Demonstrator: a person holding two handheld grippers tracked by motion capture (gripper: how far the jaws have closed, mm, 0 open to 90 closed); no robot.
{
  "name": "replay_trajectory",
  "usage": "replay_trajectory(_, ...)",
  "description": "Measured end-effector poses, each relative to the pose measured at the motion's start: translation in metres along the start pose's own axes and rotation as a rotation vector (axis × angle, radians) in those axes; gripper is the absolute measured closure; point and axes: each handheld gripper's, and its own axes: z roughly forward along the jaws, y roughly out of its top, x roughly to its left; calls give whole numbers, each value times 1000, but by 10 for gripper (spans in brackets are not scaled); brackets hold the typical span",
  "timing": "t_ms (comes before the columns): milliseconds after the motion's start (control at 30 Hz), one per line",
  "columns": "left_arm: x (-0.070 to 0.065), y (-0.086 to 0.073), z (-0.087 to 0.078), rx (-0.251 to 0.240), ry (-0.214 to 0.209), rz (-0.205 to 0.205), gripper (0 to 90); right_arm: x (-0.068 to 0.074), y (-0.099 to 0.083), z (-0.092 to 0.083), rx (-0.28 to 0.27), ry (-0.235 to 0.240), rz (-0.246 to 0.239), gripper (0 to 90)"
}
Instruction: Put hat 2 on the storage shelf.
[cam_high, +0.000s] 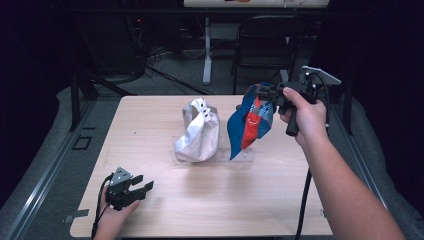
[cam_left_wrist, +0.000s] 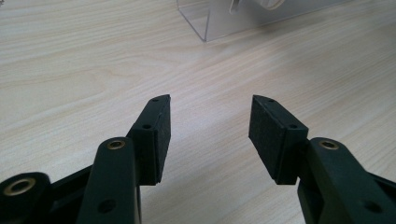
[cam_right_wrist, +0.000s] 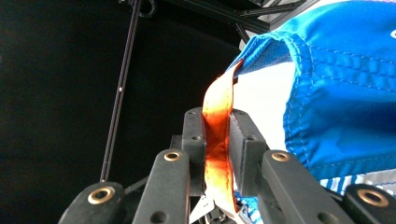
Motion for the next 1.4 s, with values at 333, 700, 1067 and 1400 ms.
replay_trajectory(333, 1, -1, 0, 1, 3, 4, 493, -5, 12, -2, -10, -15, 12, 780)
replay_trajectory(700, -1, -1, 1, 6, 7, 9, 493, -15, 14, 6, 3, -33, 22, 779)
replay_trajectory(1067, 0, 0, 0, 15, 5, 14, 493, -10, 13, 20, -30, -19, 26, 779)
replay_trajectory(1400, 1, 0, 0, 13, 4, 13, 493, -10, 17, 7, -58, -54, 16, 779)
